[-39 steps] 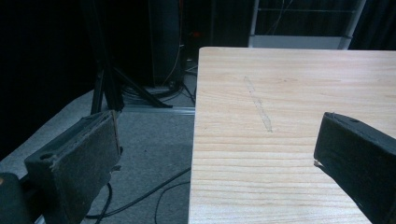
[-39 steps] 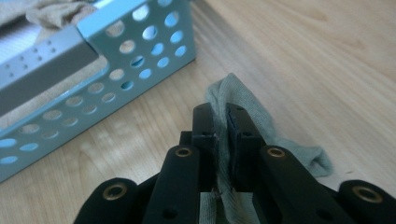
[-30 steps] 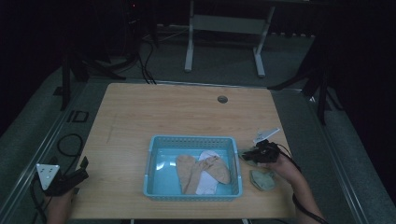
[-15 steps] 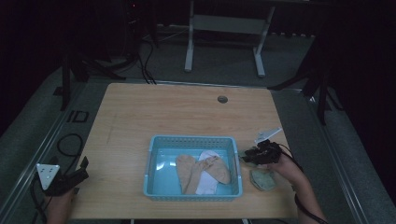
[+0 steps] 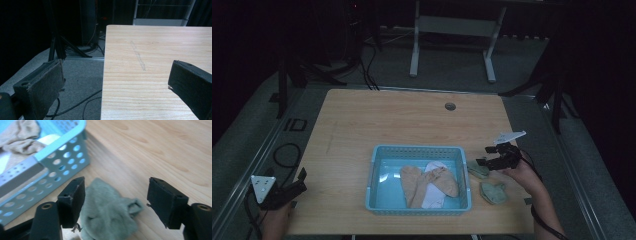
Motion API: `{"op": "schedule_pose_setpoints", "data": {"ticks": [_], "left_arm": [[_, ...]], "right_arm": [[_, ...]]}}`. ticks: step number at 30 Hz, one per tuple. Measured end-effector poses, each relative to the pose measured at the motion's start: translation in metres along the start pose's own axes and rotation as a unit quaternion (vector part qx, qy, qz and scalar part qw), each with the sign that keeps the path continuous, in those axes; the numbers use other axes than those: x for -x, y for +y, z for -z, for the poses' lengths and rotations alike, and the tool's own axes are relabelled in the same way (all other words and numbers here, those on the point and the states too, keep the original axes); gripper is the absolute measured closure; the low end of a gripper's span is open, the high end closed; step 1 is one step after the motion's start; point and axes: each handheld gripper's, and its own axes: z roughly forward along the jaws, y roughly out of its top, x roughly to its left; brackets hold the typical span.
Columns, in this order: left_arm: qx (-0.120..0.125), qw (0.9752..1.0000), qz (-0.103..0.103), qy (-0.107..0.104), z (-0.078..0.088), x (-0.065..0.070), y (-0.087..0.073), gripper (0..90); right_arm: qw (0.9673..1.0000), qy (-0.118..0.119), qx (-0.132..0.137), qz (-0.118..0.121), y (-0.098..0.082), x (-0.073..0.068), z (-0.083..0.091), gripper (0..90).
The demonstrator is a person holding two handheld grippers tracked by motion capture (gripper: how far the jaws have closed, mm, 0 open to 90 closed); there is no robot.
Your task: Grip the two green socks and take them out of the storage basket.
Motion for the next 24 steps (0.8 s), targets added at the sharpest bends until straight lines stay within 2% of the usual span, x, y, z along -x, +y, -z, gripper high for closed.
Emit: {"op": "schedule_pose_setpoints", "data": {"ticks": [3,6,9,11,13,17,24], "left_arm": [[-0.002,1.0,0.002,-0.006,0.0,0.0,0.0,0.4],[-0.003,1.0,0.0,-0.004,0.0,0.001,0.0,0.4],[-0.002,1.0,0.001,-0.003,0.0,0.0,0.0,0.4],[-0.003,1.0,0.0,-0.003,0.0,0.0,0.0,0.4],[-0.003,1.0,0.0,-0.003,0.0,0.001,0.0,0.4],[-0.003,1.0,0.0,-0.003,0.0,0.0,0.0,0.4],[-0.004,1.0,0.0,-0.003,0.0,0.0,0.0,0.4]], "right_arm": [[0.9997,-0.016,0.012,-0.015,-0.002,0.005,0.005,20.3],[0.9994,-0.021,0.024,-0.013,-0.004,0.009,0.01,14.0],[0.999,-0.031,0.028,-0.017,-0.006,0.012,0.014,13.7],[0.9979,-0.038,0.039,-0.036,-0.009,0.017,0.016,13.6],[0.9972,-0.045,0.044,-0.041,-0.011,0.019,0.018,13.5],[0.9924,-0.08,0.063,-0.069,-0.018,0.026,0.025,13.6],[0.9858,-0.113,0.066,-0.105,-0.031,0.036,0.033,13.6]]}}
